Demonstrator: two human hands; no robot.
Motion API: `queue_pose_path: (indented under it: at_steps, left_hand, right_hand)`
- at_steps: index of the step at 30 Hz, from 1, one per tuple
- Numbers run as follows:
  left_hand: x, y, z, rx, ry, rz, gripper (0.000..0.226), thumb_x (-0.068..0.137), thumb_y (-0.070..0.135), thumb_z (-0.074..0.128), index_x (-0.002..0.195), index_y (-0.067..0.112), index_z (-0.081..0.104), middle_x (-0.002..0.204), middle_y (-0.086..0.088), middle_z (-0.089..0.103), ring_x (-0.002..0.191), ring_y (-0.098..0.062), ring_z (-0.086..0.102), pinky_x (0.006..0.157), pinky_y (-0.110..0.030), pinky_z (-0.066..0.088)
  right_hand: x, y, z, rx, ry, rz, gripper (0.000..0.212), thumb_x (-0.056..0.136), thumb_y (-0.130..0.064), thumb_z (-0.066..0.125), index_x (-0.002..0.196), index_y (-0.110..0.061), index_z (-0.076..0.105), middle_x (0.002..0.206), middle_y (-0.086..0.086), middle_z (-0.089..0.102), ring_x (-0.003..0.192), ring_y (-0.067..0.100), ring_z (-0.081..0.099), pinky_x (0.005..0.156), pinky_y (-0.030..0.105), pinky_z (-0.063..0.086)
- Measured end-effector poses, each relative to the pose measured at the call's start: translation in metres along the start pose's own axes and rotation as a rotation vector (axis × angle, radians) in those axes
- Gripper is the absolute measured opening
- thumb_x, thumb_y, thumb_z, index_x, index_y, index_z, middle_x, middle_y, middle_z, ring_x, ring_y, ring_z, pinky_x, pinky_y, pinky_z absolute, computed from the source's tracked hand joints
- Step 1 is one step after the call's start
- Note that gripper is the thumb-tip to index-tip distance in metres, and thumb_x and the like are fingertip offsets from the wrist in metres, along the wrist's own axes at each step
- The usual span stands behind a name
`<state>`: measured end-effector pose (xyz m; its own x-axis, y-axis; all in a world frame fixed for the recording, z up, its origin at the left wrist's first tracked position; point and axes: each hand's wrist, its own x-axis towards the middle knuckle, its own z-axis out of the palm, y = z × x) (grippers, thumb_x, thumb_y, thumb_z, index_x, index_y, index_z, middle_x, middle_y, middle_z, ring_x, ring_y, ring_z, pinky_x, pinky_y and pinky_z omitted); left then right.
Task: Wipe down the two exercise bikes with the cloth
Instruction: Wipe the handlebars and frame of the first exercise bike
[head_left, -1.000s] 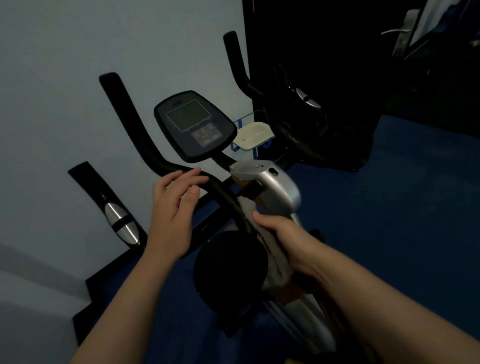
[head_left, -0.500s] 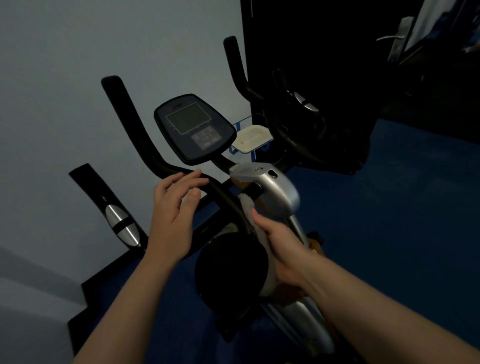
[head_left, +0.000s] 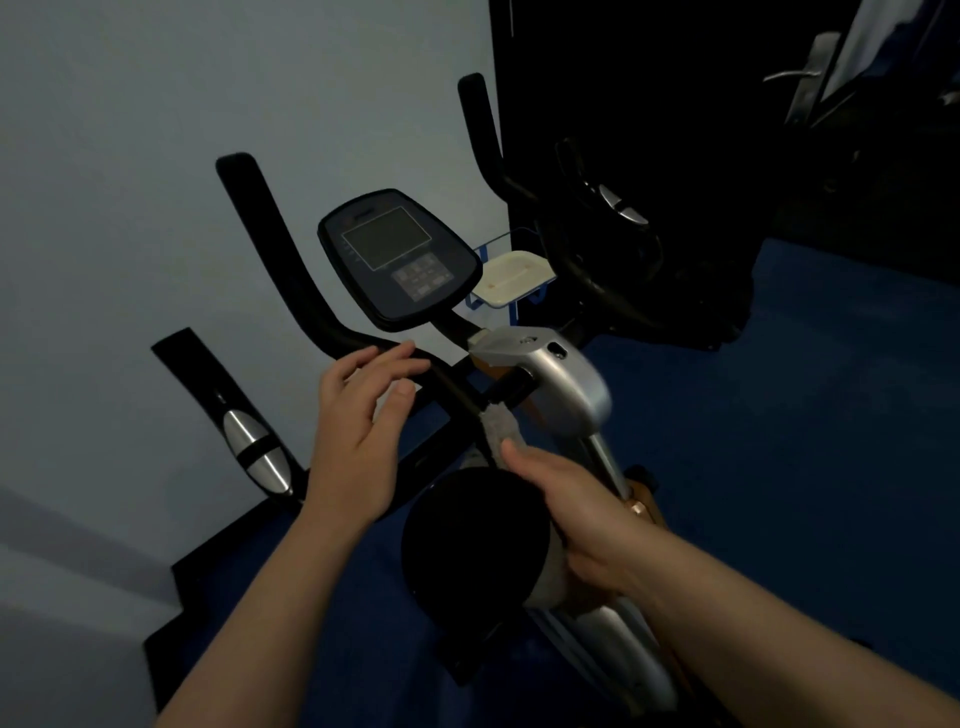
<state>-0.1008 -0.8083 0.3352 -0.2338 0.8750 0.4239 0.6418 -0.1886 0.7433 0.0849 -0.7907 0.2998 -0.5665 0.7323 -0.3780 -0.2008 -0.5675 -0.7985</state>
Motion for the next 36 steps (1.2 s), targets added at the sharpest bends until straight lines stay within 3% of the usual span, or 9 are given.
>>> queue_pose_path:
  at_steps: [4,9,14,17,21,26,32,36]
  left_hand:
    - [-0.001,0.0,0.0,0.009,-0.002,-0.013,0.031,0.096,0.031,0.041,0.117,0.029,0.064,0.132,0.018,0.054,0.13,0.004,0.029,0.105,-0.008,0.022]
    - [-0.002,0.001,-0.001,0.038,-0.007,0.007,0.031,0.096,0.031,0.041,0.117,0.027,0.064,0.133,0.015,0.054,0.132,0.002,0.029,0.104,-0.004,0.02]
    - [-0.002,0.0,0.001,0.08,-0.016,0.014,0.03,0.095,0.032,0.042,0.117,0.028,0.063,0.134,0.016,0.053,0.133,0.001,0.027,0.105,-0.005,0.019]
    - [-0.001,0.002,0.0,0.108,-0.025,0.028,0.03,0.095,0.033,0.043,0.117,0.029,0.064,0.134,0.017,0.052,0.133,0.001,0.026,0.104,-0.003,0.016]
    - [-0.001,0.002,0.0,0.133,-0.035,0.035,0.03,0.095,0.036,0.043,0.116,0.03,0.064,0.134,0.016,0.052,0.135,-0.005,0.026,0.104,-0.003,0.015]
    - [-0.001,0.002,0.0,0.146,-0.028,0.049,0.034,0.094,0.042,0.04,0.116,0.03,0.063,0.133,0.015,0.053,0.134,-0.007,0.028,0.105,-0.006,0.016]
    - [-0.002,0.003,0.001,0.153,-0.035,0.052,0.027,0.095,0.035,0.046,0.115,0.033,0.064,0.134,0.02,0.05,0.135,-0.002,0.026,0.104,-0.003,0.014]
    - [-0.002,0.004,0.0,0.184,-0.061,0.068,0.03,0.095,0.033,0.045,0.116,0.028,0.066,0.138,0.015,0.05,0.137,-0.005,0.025,0.106,-0.004,0.013]
  right_hand:
    - [0.007,-0.01,0.006,-0.133,0.023,-0.029,0.044,0.097,-0.038,0.053,0.125,-0.005,0.057,0.116,0.016,0.067,0.107,0.028,0.064,0.1,0.04,0.049]
    - [-0.004,-0.005,-0.003,-0.087,-0.042,0.041,0.043,0.096,-0.039,0.052,0.119,-0.005,0.063,0.103,0.008,0.073,0.092,0.017,0.071,0.074,0.024,0.055]
    - [0.008,-0.01,0.002,-0.092,-0.043,0.026,0.046,0.095,-0.038,0.056,0.121,-0.001,0.062,0.112,0.017,0.069,0.103,0.028,0.066,0.099,0.04,0.049]
    - [0.0,0.004,-0.003,-0.01,-0.051,0.046,0.044,0.09,-0.042,0.061,0.119,-0.008,0.064,0.111,0.01,0.071,0.105,0.023,0.067,0.095,0.035,0.051]
    - [0.005,-0.01,-0.003,-0.018,-0.088,0.053,0.042,0.092,-0.036,0.061,0.115,-0.002,0.065,0.106,0.013,0.071,0.095,0.023,0.069,0.085,0.03,0.055]
    - [0.0,0.004,0.001,0.091,-0.101,0.033,0.038,0.09,-0.036,0.062,0.115,-0.008,0.066,0.109,0.011,0.071,0.101,0.022,0.068,0.088,0.031,0.052]
    - [0.005,-0.005,-0.004,-0.016,-0.127,0.03,0.045,0.091,-0.038,0.061,0.119,-0.003,0.063,0.116,0.016,0.069,0.107,0.027,0.066,0.093,0.032,0.053]
    - [0.004,0.007,-0.005,0.012,-0.141,0.016,0.044,0.088,-0.044,0.065,0.119,-0.012,0.064,0.113,0.01,0.07,0.107,0.024,0.066,0.094,0.034,0.05]
